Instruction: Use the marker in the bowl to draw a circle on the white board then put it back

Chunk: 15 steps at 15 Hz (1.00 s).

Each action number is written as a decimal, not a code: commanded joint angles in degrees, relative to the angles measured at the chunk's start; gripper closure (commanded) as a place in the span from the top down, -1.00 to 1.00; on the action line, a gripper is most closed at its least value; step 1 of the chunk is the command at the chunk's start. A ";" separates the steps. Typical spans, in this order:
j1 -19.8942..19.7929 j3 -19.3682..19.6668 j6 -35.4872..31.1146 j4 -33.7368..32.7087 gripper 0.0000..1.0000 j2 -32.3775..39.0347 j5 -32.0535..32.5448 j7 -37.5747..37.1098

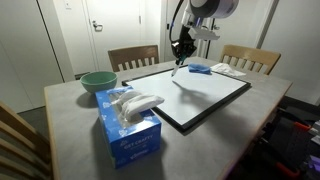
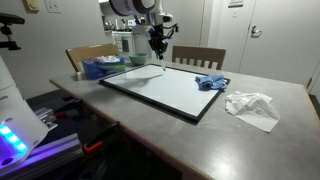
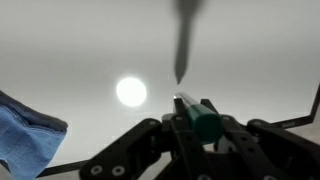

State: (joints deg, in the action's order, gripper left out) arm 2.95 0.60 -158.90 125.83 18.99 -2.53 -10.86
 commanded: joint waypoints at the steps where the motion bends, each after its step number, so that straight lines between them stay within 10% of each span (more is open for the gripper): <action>1: -1.25 -0.89 -1.78 0.72 -0.89 0.89 -1.74 2.07; 15: -4.83 -4.82 3.02 -0.91 -0.89 2.66 -8.71 7.40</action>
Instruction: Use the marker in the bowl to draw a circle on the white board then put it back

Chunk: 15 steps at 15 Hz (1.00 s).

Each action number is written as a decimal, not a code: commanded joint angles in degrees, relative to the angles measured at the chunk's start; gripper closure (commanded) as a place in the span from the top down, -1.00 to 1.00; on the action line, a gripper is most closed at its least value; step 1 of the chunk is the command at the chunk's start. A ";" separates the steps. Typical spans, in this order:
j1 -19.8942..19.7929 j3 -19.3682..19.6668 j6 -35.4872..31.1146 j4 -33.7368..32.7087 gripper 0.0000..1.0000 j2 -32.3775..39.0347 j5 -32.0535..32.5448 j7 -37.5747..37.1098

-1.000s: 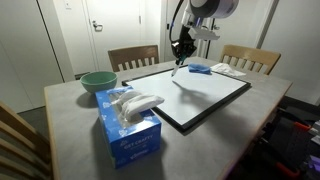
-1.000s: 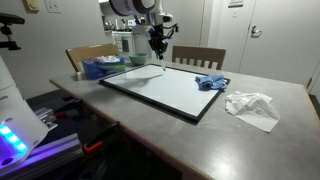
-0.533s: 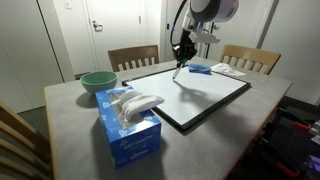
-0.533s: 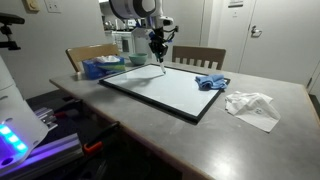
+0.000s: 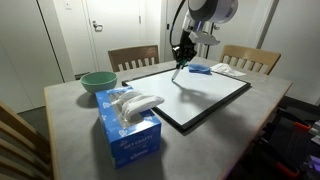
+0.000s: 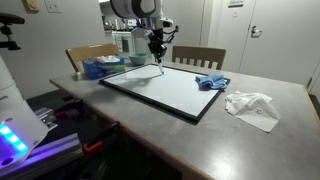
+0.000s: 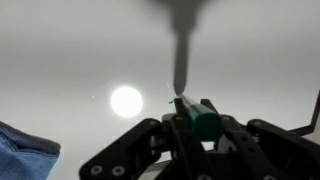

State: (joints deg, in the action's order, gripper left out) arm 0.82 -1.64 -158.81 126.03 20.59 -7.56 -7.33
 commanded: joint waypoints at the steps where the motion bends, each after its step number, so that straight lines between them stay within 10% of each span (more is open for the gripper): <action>1: -3.13 -2.99 3.57 -1.26 -0.89 1.09 -4.68 4.74; 15: -4.27 -3.73 10.15 -3.15 -0.89 1.20 -7.86 9.03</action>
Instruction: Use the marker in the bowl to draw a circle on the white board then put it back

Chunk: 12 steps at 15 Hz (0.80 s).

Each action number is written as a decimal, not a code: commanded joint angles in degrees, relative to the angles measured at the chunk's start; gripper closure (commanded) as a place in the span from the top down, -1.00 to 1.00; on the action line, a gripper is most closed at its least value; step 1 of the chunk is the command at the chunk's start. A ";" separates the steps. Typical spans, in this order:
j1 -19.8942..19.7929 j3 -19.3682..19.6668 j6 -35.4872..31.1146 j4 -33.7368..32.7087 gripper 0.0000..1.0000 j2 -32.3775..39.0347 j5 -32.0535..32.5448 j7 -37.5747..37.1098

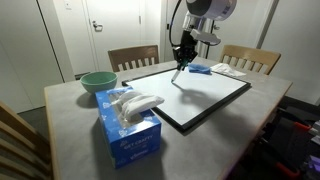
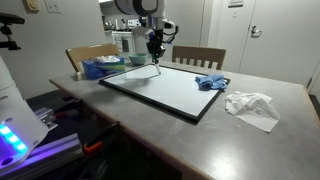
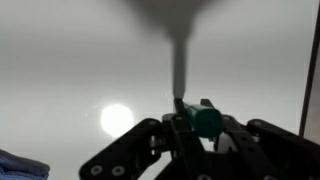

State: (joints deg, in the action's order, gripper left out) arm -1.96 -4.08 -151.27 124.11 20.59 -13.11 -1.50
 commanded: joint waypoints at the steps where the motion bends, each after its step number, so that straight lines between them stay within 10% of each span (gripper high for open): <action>1: -1.50 -1.31 3.06 -1.40 -0.89 1.24 -2.46 3.55; 12: -1.03 -1.03 9.87 -2.78 -0.89 0.84 -2.84 5.63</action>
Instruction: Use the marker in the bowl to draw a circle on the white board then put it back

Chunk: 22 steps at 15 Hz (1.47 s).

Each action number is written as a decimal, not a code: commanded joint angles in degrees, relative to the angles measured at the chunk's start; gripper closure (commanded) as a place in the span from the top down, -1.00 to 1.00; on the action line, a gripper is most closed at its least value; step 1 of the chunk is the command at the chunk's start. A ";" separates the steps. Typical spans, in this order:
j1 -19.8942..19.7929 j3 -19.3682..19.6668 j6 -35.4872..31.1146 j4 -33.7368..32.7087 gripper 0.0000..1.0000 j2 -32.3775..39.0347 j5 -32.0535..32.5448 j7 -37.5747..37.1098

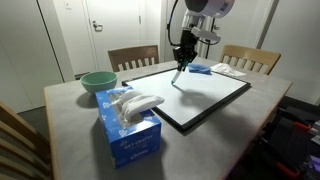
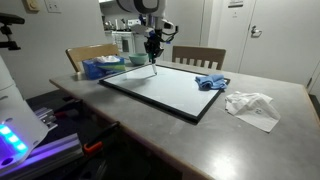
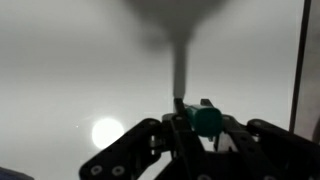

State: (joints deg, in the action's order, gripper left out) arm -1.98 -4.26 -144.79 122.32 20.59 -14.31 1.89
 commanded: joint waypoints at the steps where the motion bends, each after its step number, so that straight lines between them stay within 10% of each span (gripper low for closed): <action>1: -0.93 -0.79 4.14 -1.08 -0.89 0.79 -1.59 2.18; 22: 0.14 1.39 15.37 -3.14 -0.89 0.59 0.35 -1.00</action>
State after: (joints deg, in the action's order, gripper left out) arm -1.95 -3.66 -131.56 119.59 20.56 -14.30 1.61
